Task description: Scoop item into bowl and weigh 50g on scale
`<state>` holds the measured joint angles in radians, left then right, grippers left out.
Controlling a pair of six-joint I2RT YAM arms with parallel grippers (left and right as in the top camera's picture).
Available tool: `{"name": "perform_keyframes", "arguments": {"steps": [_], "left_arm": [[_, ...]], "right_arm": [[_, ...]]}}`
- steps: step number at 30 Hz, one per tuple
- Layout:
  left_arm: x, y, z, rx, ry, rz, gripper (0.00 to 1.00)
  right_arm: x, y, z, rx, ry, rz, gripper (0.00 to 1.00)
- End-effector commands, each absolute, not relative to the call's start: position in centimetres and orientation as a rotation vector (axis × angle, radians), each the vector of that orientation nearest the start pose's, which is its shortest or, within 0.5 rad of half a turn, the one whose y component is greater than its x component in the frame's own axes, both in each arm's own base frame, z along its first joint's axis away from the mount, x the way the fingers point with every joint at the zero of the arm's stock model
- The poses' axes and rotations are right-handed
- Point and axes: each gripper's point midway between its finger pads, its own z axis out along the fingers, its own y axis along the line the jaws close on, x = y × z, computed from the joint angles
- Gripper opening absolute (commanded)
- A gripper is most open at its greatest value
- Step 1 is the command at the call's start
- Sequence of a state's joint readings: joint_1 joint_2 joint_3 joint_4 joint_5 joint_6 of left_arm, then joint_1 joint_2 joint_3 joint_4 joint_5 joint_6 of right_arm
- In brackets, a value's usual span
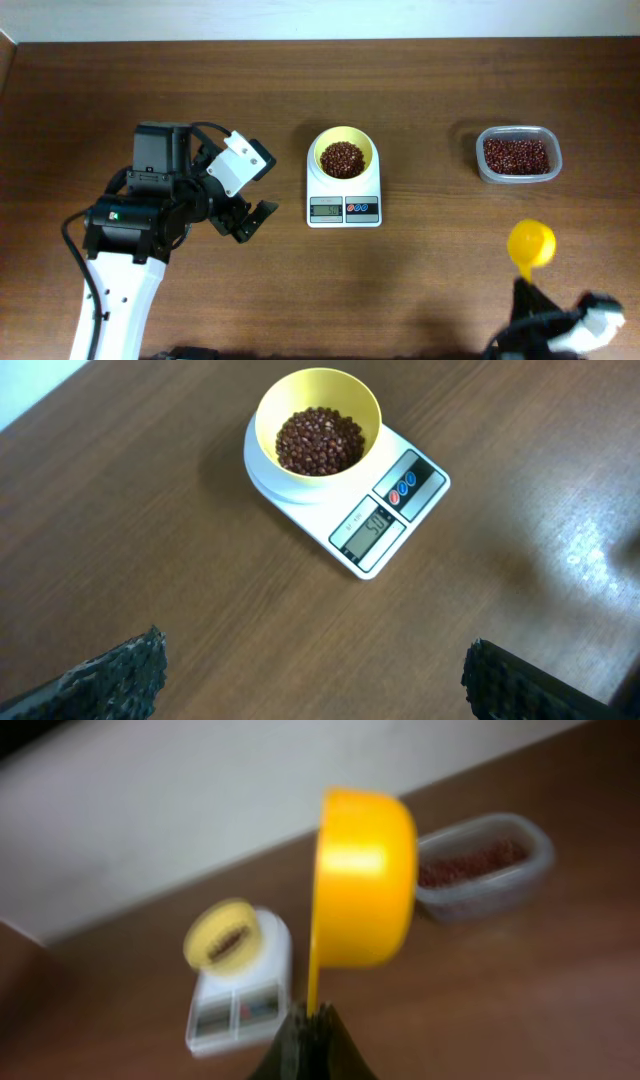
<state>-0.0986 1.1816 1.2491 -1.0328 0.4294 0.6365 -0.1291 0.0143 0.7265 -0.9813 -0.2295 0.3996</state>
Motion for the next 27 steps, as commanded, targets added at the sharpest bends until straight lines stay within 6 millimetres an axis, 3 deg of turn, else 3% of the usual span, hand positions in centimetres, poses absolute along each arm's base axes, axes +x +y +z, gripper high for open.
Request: {"name": "perform_keyframes", "arguments": {"steps": [1, 4, 8, 11, 19, 27], "left_arm": [[28.5, -9.9, 25.2, 1.039, 2.186, -0.291, 0.99], [28.5, -9.9, 25.2, 1.039, 2.186, -0.291, 0.99], [28.5, -9.9, 25.1, 1.04, 2.186, -0.292, 0.99], [28.5, -9.9, 25.2, 1.04, 2.186, -0.291, 0.99], [28.5, -9.9, 25.1, 1.039, 2.187, -0.291, 0.99], [28.5, -9.9, 25.2, 1.04, 2.186, -0.291, 0.99]], "right_arm": [[17.0, 2.7, 22.9, 0.491, 1.814, 0.605, 0.04], [19.5, 2.3, 19.8, 0.548, 1.81, 0.634, 0.04], [21.2, 2.1, 15.3, 0.646, 1.838, 0.682, 0.04], [21.8, 1.7, 13.6, 0.692, 1.842, 0.677, 0.04], [22.0, -1.5, 10.9, 0.86, 1.883, 0.476, 0.04], [24.0, -1.6, 10.5, 0.859, 1.917, 0.478, 0.04]]}}
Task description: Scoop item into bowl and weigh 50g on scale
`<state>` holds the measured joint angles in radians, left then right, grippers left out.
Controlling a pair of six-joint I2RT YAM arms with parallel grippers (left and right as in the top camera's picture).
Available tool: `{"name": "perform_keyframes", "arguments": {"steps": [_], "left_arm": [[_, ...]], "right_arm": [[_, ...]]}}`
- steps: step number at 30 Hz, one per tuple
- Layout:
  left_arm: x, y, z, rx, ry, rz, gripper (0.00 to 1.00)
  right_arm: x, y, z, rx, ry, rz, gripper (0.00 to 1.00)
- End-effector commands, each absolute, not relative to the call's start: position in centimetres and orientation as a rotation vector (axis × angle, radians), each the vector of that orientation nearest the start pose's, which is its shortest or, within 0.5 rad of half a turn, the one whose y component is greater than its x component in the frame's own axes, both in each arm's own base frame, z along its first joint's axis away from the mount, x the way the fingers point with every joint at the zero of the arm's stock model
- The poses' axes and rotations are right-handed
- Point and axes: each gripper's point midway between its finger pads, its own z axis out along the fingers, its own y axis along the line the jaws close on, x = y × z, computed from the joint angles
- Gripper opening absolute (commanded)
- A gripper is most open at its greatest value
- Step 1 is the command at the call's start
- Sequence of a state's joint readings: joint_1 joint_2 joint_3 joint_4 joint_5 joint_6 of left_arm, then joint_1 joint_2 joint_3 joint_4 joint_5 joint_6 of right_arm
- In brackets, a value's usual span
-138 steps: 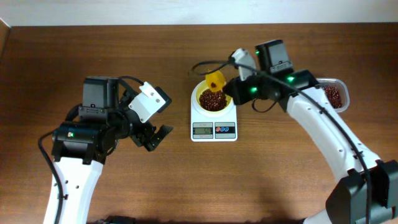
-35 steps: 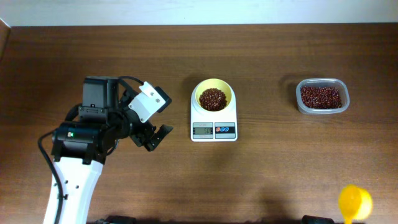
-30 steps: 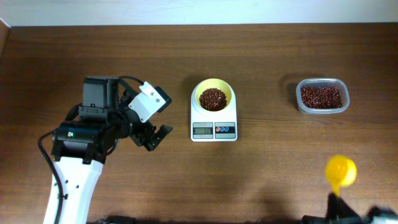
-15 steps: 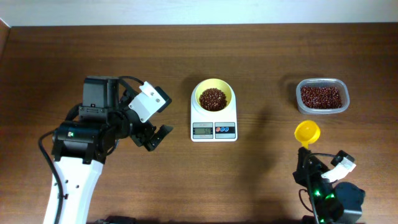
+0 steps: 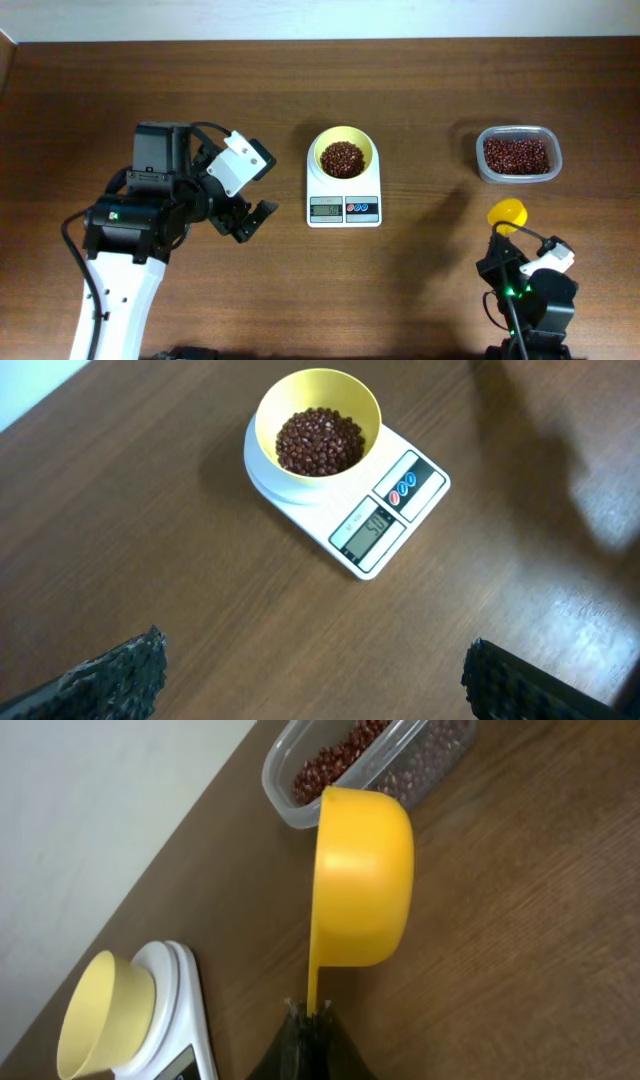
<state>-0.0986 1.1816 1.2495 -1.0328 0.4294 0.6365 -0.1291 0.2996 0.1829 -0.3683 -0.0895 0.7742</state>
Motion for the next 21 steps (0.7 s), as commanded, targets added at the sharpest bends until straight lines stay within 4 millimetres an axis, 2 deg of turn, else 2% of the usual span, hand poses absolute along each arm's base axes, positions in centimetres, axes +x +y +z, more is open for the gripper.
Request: {"name": "perform_keyframes", "arguments": {"steps": [1, 3, 6, 12, 21], "left_arm": [[28.5, -9.9, 25.2, 1.04, 2.186, -0.291, 0.99], [28.5, -9.9, 25.2, 1.04, 2.186, -0.291, 0.99], [28.5, -9.9, 25.1, 1.039, 2.186, -0.291, 0.99], [28.5, -9.9, 25.1, 1.04, 2.186, -0.292, 0.99], [28.5, -9.9, 25.2, 1.04, 2.186, -0.291, 0.99]], "right_arm": [[24.3, -1.4, 10.6, 0.849, 1.918, 0.493, 0.04], [24.9, -0.6, 10.7, 0.816, 1.928, 0.541, 0.04], [24.8, 0.4, 9.6, 0.814, 1.996, 0.591, 0.04], [24.5, 0.6, 7.3, 0.863, 2.089, 0.585, 0.04], [24.9, 0.5, 5.0, 0.914, 2.166, 0.567, 0.22]]}}
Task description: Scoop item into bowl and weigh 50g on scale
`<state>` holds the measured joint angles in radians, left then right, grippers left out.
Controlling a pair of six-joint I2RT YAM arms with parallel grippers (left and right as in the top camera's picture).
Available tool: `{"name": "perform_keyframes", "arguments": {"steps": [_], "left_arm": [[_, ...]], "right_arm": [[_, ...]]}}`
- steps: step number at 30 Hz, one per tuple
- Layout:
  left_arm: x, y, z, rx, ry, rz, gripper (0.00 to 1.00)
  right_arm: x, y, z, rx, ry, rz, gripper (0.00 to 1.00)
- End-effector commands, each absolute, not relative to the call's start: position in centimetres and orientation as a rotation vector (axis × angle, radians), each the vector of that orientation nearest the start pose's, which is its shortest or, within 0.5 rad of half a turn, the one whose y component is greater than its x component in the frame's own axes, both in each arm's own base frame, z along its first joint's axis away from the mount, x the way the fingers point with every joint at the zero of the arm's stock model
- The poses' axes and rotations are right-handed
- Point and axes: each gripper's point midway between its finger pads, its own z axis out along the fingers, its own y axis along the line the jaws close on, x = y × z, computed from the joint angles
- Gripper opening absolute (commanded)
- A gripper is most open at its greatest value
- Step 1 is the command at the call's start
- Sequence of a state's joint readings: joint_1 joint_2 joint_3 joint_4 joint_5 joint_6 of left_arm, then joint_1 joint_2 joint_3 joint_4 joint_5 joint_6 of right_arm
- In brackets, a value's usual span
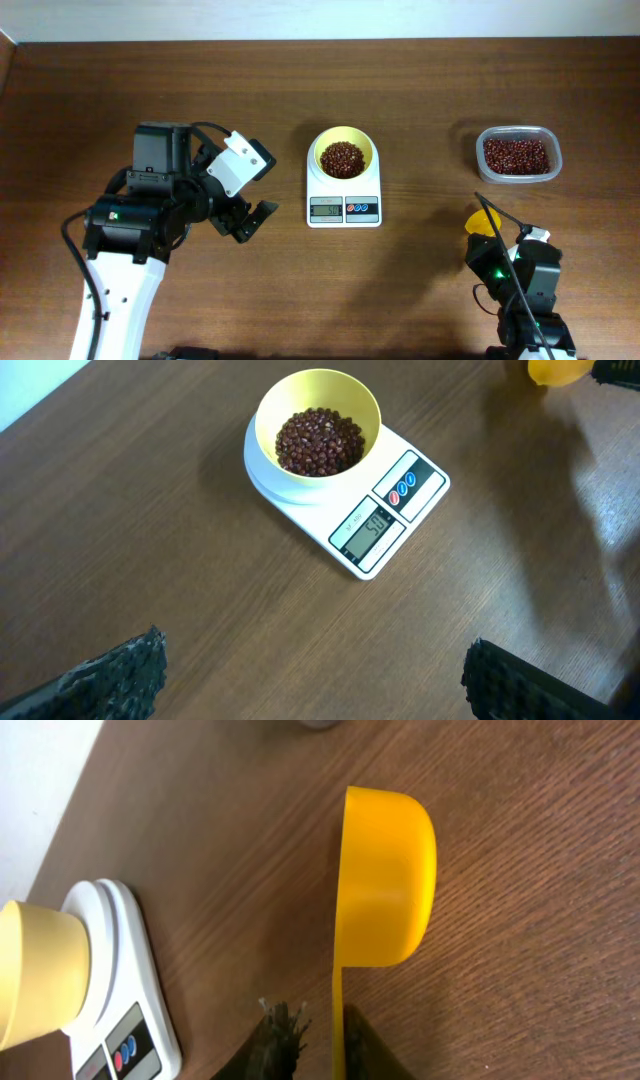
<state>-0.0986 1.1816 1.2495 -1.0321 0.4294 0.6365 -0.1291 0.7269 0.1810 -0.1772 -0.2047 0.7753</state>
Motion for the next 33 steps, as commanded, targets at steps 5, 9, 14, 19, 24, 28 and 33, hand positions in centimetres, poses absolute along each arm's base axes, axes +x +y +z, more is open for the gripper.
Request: {"name": "perform_keyframes", "arguments": {"steps": [5, 9, 14, 19, 24, 28, 33], "left_arm": [[28.5, -9.9, 25.2, 1.04, 2.186, -0.291, 0.99], [28.5, -9.9, 25.2, 1.04, 2.186, -0.291, 0.99], [28.5, -9.9, 25.2, 1.04, 2.186, -0.291, 0.99], [28.5, -9.9, 25.2, 1.04, 2.186, -0.291, 0.99], [28.5, -9.9, 25.2, 1.04, 2.186, -0.291, 0.99], [28.5, -9.9, 25.2, 1.04, 2.186, -0.291, 0.99], [28.5, -9.9, 25.2, 1.04, 2.186, -0.291, 0.99]], "right_arm": [[24.9, 0.5, 5.0, 0.914, 2.164, 0.567, 0.66], [24.9, 0.3, 4.9, 0.921, 2.165, 0.551, 0.99], [24.8, -0.1, 4.7, 0.934, 2.164, 0.525, 0.99], [25.4, 0.2, 5.7, 0.911, 2.147, 0.554, 0.99], [27.5, 2.6, 11.3, 0.702, 2.098, 0.721, 0.99], [29.1, 4.1, 17.5, 0.559, 2.007, 0.83, 0.99], [29.6, 4.7, 21.3, 0.489, 1.956, 0.872, 0.99]]}}
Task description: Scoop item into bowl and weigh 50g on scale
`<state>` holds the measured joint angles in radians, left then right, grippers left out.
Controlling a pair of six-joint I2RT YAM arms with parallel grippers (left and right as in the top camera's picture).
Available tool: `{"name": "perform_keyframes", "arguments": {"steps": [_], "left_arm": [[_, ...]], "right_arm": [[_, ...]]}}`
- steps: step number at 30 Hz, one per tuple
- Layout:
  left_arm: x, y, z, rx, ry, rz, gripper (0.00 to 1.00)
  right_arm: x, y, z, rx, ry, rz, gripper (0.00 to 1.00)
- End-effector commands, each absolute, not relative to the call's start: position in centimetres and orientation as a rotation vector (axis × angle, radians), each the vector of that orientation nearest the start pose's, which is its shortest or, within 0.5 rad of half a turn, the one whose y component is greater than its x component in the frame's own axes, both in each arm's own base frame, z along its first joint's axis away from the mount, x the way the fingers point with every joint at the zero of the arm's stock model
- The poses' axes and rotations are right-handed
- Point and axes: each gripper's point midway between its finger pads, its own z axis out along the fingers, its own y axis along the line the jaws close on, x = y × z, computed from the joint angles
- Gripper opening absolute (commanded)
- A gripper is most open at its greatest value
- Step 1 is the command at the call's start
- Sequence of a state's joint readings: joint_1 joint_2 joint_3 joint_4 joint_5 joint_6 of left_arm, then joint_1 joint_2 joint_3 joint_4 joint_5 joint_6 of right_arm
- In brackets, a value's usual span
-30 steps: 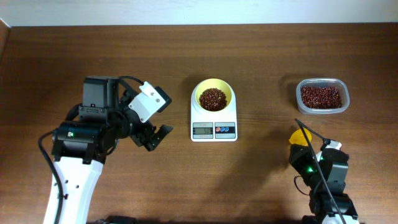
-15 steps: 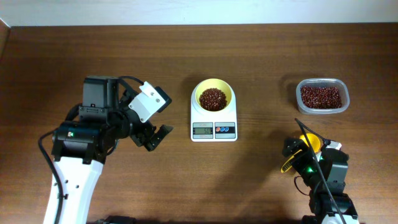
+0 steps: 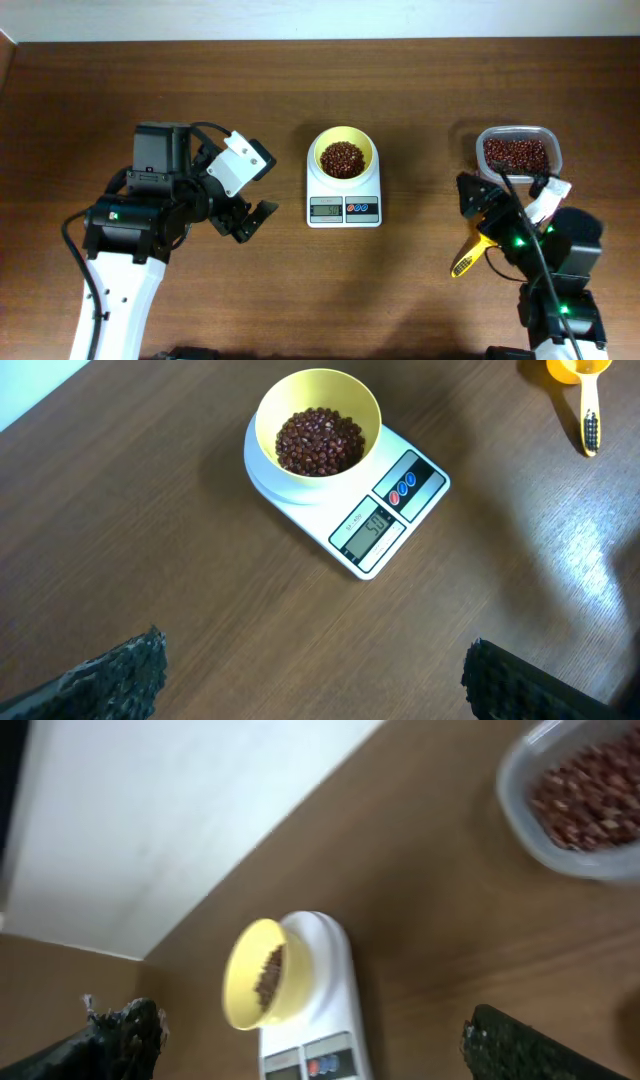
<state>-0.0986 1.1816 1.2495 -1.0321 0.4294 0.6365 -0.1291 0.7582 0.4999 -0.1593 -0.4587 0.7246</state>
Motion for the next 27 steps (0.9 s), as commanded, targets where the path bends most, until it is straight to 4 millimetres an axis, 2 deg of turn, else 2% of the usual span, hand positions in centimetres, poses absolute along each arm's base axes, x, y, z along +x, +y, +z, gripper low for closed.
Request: {"name": "perform_keyframes", "arguments": {"steps": [1, 9, 14, 22, 27], "left_arm": [[28.5, -9.9, 25.2, 1.04, 2.186, -0.291, 0.99], [28.5, -9.9, 25.2, 1.04, 2.186, -0.291, 0.99], [28.5, -9.9, 25.2, 1.04, 2.186, -0.291, 0.99], [28.5, -9.9, 25.2, 1.04, 2.186, -0.291, 0.99], [28.5, -9.9, 25.2, 1.04, 2.186, -0.291, 0.99]], "right_arm": [[29.4, 4.8, 20.9, 0.496, 1.974, 0.881, 0.99], [28.6, 4.9, 19.8, 0.468, 2.029, 0.847, 0.99], [28.1, 5.0, 21.0, 0.212, 1.998, 0.704, 0.99], [24.1, 0.0, 19.5, 0.436, 2.014, 0.357, 0.99], [21.5, -0.2, 21.9, 0.173, 1.877, 0.164, 0.99]]}}
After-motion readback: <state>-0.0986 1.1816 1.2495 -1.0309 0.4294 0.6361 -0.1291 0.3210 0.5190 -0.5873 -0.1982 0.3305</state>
